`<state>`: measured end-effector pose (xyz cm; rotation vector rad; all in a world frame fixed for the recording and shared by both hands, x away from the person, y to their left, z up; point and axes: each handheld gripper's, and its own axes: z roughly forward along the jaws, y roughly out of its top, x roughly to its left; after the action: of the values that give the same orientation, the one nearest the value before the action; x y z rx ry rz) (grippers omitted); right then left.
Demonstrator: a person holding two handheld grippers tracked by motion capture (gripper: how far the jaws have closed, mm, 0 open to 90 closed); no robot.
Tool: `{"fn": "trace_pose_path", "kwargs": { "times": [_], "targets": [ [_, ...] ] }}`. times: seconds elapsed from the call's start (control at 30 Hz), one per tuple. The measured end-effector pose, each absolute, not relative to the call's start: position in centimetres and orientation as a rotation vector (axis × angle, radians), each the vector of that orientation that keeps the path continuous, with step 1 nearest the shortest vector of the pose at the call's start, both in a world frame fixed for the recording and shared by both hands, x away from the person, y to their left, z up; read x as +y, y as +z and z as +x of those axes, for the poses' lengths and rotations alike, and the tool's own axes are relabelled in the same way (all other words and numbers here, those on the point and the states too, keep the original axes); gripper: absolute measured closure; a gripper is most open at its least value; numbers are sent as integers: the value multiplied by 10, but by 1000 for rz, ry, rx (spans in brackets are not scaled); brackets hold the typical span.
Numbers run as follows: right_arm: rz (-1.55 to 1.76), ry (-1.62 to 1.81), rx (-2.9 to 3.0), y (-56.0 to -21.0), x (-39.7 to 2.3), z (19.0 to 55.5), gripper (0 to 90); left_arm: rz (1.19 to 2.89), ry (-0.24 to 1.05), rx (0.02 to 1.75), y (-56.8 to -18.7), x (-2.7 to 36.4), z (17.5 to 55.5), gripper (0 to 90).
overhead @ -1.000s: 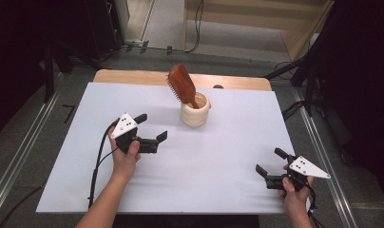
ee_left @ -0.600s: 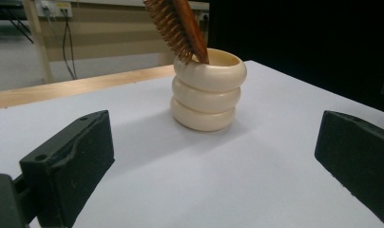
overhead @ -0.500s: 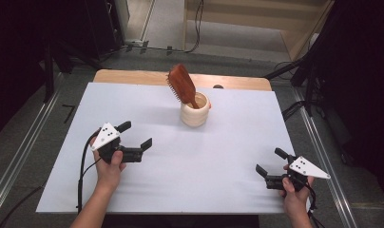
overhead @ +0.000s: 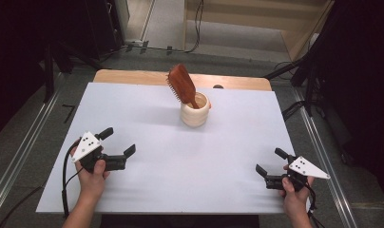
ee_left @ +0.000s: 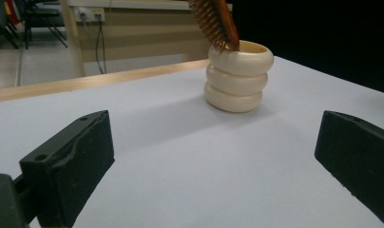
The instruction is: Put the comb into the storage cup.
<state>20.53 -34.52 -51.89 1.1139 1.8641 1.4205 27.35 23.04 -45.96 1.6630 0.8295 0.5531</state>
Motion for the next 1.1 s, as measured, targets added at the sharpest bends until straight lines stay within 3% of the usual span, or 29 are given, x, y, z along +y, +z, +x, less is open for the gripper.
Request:
{"fn": "trace_pose_path", "kwargs": {
  "times": [1.1],
  "targets": [
    [1153,1408,1831,-519,-346,204,0,1585,666,960,-469,307,242,0]
  ]
}}
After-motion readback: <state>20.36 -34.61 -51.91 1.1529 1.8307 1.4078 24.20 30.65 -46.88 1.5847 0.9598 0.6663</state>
